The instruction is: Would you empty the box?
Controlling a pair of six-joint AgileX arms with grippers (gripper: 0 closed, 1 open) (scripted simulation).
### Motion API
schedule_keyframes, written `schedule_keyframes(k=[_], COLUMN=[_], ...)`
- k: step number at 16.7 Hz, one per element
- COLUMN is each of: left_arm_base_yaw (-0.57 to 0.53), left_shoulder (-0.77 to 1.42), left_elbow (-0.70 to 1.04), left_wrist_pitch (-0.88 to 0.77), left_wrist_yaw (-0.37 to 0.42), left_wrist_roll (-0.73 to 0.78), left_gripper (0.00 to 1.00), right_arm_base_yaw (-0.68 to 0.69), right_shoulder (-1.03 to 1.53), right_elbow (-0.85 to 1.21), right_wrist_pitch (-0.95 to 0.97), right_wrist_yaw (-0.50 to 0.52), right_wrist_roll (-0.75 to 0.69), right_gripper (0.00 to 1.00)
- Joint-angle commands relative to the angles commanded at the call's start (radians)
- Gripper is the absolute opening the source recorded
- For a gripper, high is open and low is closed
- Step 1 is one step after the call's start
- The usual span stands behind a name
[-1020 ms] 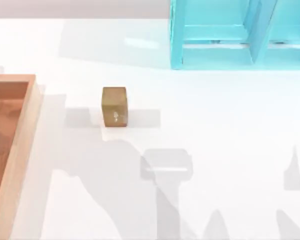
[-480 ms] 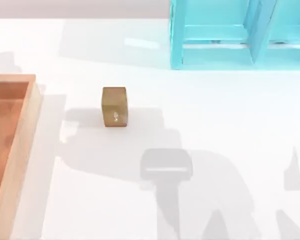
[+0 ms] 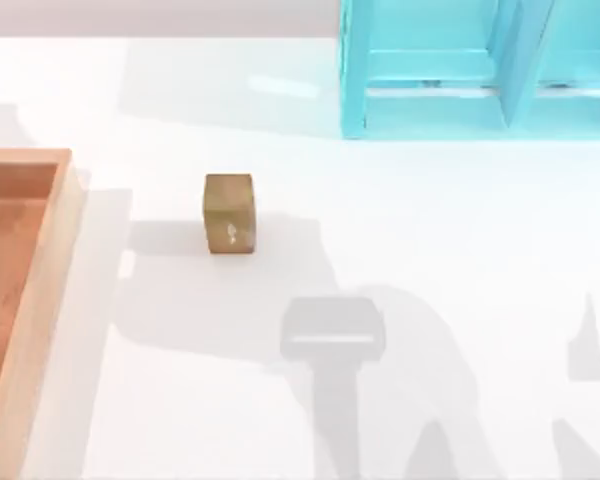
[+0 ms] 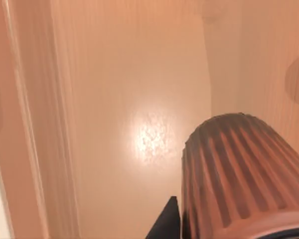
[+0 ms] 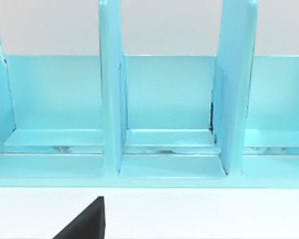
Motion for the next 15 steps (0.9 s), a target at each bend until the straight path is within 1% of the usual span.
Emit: schedule_keyframes(k=[3,6,10,15], left_arm_base_yaw=[-0.032,-0.149,-0.404,-0.786], left_shoulder=[-0.004,-0.011,-0.033,-0.075], left_elbow=[-0.014,-0.061,-0.177,-0.364], left_wrist_pitch=[0.011,0.046,0.123,0.243], left_wrist_yaw=[0.0,-0.003,-0.007,-0.009], left_wrist_roll=[-0.032,-0.154,-0.42,-0.797], left_gripper=[0.0,0.0,0.0,0.0], right_arm_base_yaw=[0.0,0.0,0.0,0.0], right_shoulder=[0.0,0.0,0.0,0.0], right_elbow=[0.0,0.0,0.0,0.0], right_wrist_pitch=[0.0,0.0,0.0,0.0], right_wrist_yaw=[0.0,0.0,0.0,0.0], right_wrist_roll=[0.0,0.0,0.0,0.0], right_gripper=[1.0,1.0,1.0,1.0])
